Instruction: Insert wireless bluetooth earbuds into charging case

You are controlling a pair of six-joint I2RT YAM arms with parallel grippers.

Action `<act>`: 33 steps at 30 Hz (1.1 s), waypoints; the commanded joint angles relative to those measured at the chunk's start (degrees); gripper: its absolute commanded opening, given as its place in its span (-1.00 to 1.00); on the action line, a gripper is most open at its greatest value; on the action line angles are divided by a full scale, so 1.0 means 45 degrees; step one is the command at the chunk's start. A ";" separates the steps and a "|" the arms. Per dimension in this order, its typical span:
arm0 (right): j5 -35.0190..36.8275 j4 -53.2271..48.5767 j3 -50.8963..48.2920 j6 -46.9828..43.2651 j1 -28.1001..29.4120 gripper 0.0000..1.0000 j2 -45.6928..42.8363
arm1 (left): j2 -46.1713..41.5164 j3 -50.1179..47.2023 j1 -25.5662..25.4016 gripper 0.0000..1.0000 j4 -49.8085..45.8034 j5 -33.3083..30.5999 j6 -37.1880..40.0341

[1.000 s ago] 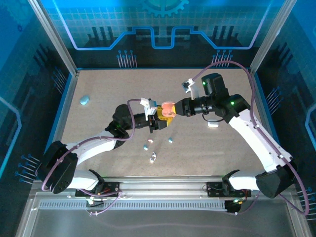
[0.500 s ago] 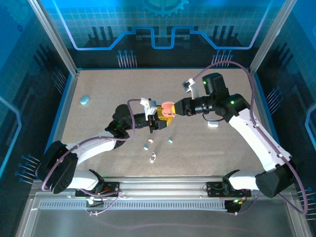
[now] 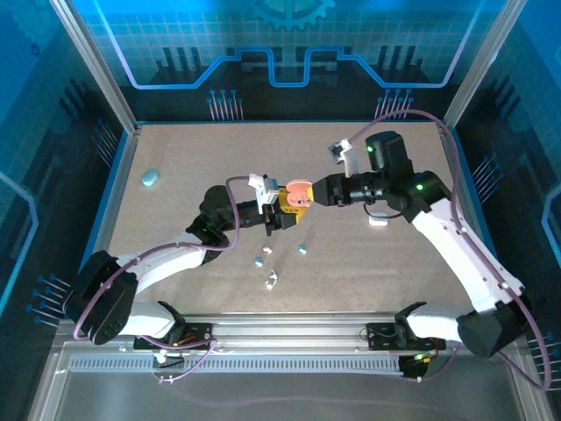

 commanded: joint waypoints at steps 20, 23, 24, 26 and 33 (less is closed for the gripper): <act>0.0326 0.1230 -0.0788 0.0402 0.1612 -0.16 0.6770 | -0.6283 -0.0452 0.0977 -0.27 -0.4550 -0.4445 0.2140; 0.0145 0.0725 0.0608 -0.0287 0.2344 -0.12 0.8441 | -0.6583 -0.0328 0.0975 -0.27 -0.4708 -0.4423 0.2180; 0.0326 0.0498 0.1120 -0.0586 0.2608 -0.10 0.8989 | -0.6663 -0.0275 0.0968 -0.27 -0.4821 -0.4357 0.2221; 0.0820 -0.0120 0.2037 -0.1105 0.3015 -0.08 0.9922 | -0.6723 -0.0173 0.0974 -0.27 -0.5030 -0.4259 0.2278; 0.0856 -0.0853 0.3917 -0.2110 0.3633 -0.05 1.1870 | -0.6849 -0.0233 0.0969 -0.27 -0.5175 -0.4124 0.2244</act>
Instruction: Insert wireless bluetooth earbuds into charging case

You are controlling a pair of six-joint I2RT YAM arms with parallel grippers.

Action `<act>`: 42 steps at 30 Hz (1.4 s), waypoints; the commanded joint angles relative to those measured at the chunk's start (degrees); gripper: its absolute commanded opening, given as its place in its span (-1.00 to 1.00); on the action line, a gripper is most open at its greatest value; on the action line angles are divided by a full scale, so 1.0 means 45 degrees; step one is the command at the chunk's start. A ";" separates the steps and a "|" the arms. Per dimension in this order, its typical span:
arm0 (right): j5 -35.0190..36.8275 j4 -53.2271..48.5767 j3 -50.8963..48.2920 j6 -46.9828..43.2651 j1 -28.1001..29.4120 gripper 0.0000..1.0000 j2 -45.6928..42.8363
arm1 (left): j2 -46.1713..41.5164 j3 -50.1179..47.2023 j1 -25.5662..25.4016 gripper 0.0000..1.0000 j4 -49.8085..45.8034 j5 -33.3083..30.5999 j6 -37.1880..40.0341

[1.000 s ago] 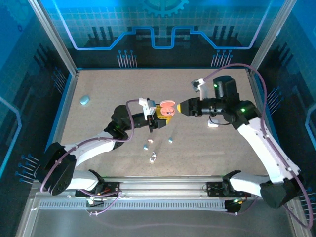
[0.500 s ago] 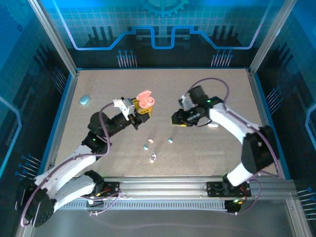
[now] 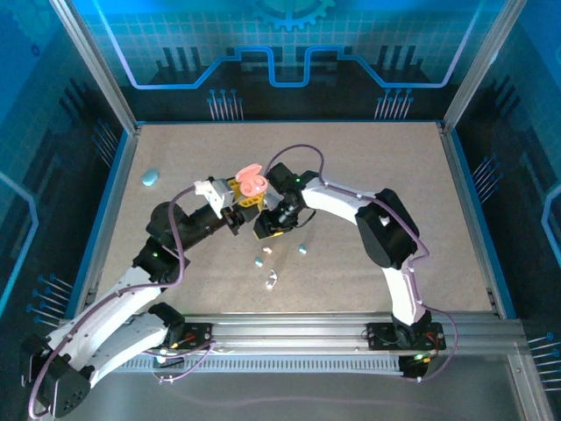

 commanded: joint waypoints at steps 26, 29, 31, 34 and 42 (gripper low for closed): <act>0.0933 -0.2326 0.0270 -0.2452 0.0827 -0.20 0.0999 | 0.0386 0.0470 0.0089 -0.27 0.0155 0.0244 -0.0056; 0.0879 -0.2262 0.0002 -0.2481 0.0862 -0.23 0.0822 | 0.0390 0.0484 0.0088 -0.26 0.0151 0.0232 -0.0055; 0.0986 -0.2247 -0.0154 -0.2473 0.0862 -0.25 0.0689 | 0.0383 0.0484 0.0079 -0.26 0.0154 0.0227 -0.0055; 0.1039 -0.2262 -0.0274 -0.2525 0.0866 -0.29 0.0584 | 0.0410 0.0472 0.0070 -0.26 0.0174 0.0226 -0.0067; 0.1101 -0.2102 -0.0162 -0.2380 0.0918 -0.36 0.0847 | 0.0508 0.0530 0.0083 -0.26 0.0252 0.0235 -0.0124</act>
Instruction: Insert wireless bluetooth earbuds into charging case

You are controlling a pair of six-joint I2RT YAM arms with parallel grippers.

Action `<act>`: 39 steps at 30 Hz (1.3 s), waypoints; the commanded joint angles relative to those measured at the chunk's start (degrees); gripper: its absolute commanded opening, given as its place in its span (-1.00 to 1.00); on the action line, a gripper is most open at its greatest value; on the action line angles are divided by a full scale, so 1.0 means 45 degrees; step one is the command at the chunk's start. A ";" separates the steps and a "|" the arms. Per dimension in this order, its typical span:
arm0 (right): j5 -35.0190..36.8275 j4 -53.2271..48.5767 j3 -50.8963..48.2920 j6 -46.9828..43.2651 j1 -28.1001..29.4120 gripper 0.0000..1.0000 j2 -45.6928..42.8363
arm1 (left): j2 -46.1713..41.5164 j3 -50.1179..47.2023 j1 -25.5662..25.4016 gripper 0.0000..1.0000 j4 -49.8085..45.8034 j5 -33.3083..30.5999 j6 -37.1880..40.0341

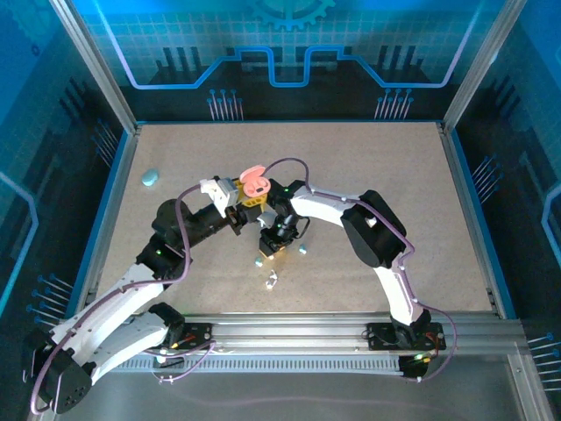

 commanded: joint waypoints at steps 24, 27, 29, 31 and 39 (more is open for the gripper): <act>0.0921 0.0864 -0.1270 0.2153 -0.0428 -0.57 -0.1946 | 0.0439 0.0601 0.0065 -0.26 0.0275 0.0153 -0.0070; 0.0850 0.1343 -0.2025 0.2662 -0.0934 -0.58 -0.2972 | 0.0624 0.0583 0.0066 -0.26 0.0241 0.0143 -0.0073; 0.0772 0.1637 -0.2619 0.3019 -0.1354 -0.59 -0.3791 | 0.0842 0.0582 0.0073 -0.27 0.0261 0.0119 -0.0085; 0.0853 0.1867 -0.3225 0.3368 -0.1837 -0.59 -0.4661 | 0.1104 0.0582 0.0048 -0.27 0.0224 0.0058 -0.0123; 0.1660 0.1192 -0.4242 0.4653 -0.3939 -0.60 -0.9352 | 0.2859 0.0274 -0.0913 -0.29 0.1374 -0.1431 0.0785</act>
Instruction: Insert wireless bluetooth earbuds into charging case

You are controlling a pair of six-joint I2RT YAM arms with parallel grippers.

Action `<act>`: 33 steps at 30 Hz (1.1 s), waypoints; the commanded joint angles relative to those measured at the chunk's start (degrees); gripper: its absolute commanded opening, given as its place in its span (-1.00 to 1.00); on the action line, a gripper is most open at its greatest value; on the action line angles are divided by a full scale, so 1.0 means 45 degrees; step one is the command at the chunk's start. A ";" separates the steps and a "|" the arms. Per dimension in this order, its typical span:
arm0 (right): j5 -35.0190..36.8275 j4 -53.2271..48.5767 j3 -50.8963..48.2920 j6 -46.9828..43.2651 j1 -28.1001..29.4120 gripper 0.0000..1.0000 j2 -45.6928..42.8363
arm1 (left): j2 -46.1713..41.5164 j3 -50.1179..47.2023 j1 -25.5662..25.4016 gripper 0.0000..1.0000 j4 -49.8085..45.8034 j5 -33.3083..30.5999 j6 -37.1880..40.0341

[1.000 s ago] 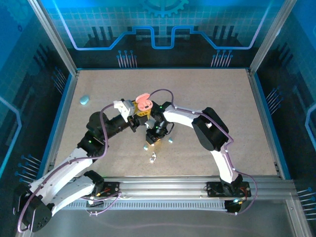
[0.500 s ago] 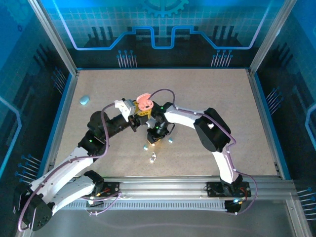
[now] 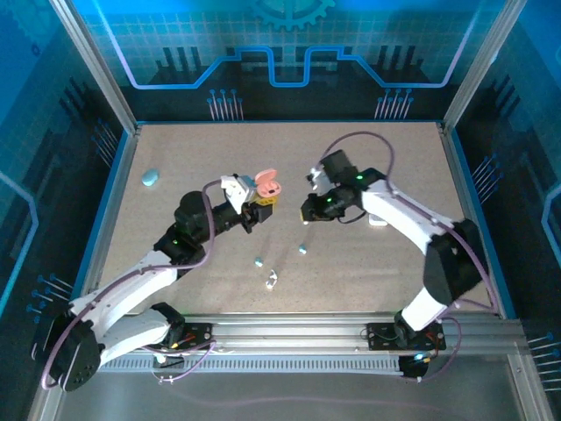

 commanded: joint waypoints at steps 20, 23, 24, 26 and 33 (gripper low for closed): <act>-0.0409 -0.0340 0.1222 0.2790 -0.0012 -0.58 -0.3855 | 0.4679 0.1294 -0.2950 -0.27 0.4704 -0.3666 0.1535; -0.0256 -0.0069 0.1162 0.2995 0.0184 -0.58 -0.3782 | 0.4901 0.1422 -0.3075 -0.27 0.4818 -0.3667 0.1497; -0.0206 -0.0022 0.1165 0.3063 0.0243 -0.58 -0.3745 | 0.4971 0.1466 -0.3078 -0.27 0.4868 -0.3663 0.1444; -0.0122 0.0066 0.1180 0.3167 0.0361 -0.58 -0.3631 | 0.5115 0.1514 -0.3117 -0.26 0.5014 -0.3598 0.1315; 0.0738 -0.0254 0.1292 0.3184 0.0564 -0.57 -0.3366 | 0.5309 0.1603 -0.3214 -0.26 0.5282 -0.3597 0.1138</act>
